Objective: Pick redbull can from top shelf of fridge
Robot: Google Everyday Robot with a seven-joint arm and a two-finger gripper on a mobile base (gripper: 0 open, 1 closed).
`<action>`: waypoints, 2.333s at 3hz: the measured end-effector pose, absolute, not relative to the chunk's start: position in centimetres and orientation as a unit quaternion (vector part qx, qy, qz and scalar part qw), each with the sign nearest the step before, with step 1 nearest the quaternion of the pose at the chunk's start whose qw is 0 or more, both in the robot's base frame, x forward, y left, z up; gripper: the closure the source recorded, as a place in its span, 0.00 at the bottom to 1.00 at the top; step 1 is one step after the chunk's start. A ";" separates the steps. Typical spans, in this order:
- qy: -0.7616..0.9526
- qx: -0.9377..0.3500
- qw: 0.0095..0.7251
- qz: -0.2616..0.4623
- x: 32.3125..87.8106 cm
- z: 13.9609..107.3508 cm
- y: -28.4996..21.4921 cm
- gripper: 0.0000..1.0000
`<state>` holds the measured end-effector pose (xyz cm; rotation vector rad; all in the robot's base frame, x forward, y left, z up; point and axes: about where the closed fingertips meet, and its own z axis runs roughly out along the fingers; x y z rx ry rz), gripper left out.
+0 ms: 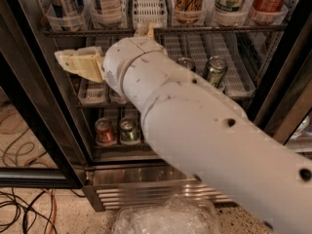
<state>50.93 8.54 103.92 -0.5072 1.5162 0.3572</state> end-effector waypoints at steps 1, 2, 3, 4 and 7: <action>0.669 -0.250 0.678 0.176 53.0 103.7 10.0 0.00; 0.664 -0.263 0.674 0.187 54.6 103.5 12.1 0.00; 0.658 -0.262 0.690 0.147 55.4 103.5 12.6 0.00; 0.643 -0.254 0.714 0.114 54.2 104.9 15.8 0.00; 0.660 -0.159 0.725 0.118 52.1 107.8 23.5 0.00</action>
Offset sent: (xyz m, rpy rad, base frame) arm 0.0987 0.0995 0.0077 -0.0175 0.0195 0.1236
